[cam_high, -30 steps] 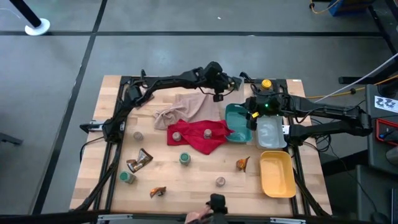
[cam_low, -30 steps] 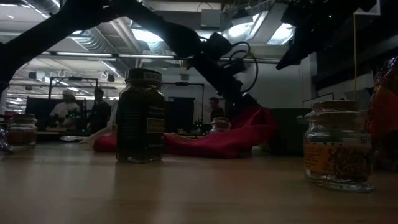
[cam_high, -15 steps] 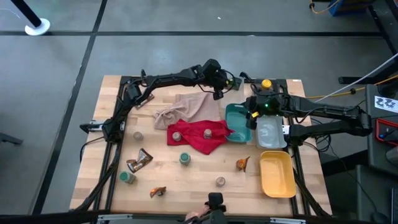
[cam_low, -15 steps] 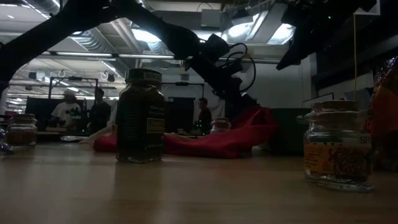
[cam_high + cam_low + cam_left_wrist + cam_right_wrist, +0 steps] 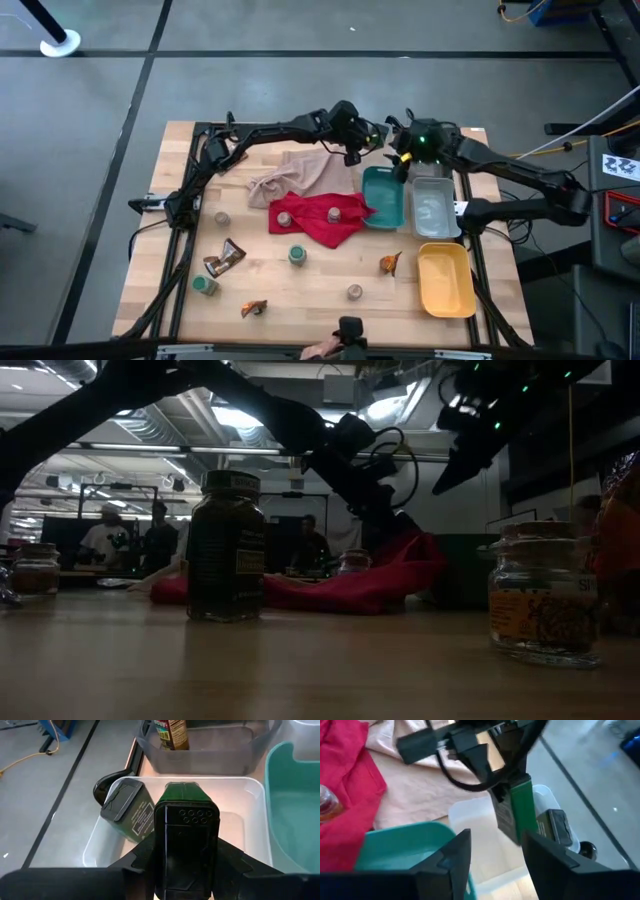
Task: Sort spices by type
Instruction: Put the dark green seasoning can into the transparent bin
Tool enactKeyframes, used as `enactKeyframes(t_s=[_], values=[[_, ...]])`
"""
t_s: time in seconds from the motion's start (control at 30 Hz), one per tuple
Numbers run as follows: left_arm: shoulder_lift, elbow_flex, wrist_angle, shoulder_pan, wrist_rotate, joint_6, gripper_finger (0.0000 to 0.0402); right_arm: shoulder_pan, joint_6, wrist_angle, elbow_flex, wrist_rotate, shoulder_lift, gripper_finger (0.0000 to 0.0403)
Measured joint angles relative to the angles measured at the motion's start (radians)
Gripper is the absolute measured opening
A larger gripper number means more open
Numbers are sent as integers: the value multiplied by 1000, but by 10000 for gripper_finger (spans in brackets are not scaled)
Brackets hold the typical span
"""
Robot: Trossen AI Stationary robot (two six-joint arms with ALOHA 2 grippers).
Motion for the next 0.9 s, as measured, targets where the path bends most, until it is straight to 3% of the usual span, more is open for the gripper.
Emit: enactKeyframes(t_s=[0.37,0.9], values=[[0,0,-1,-5,38,49,119,-154,-227,165,0,-191,177,175],[0,-2,1,-36,43,150,119,-156,-262,194,-2,-217,205,175]])
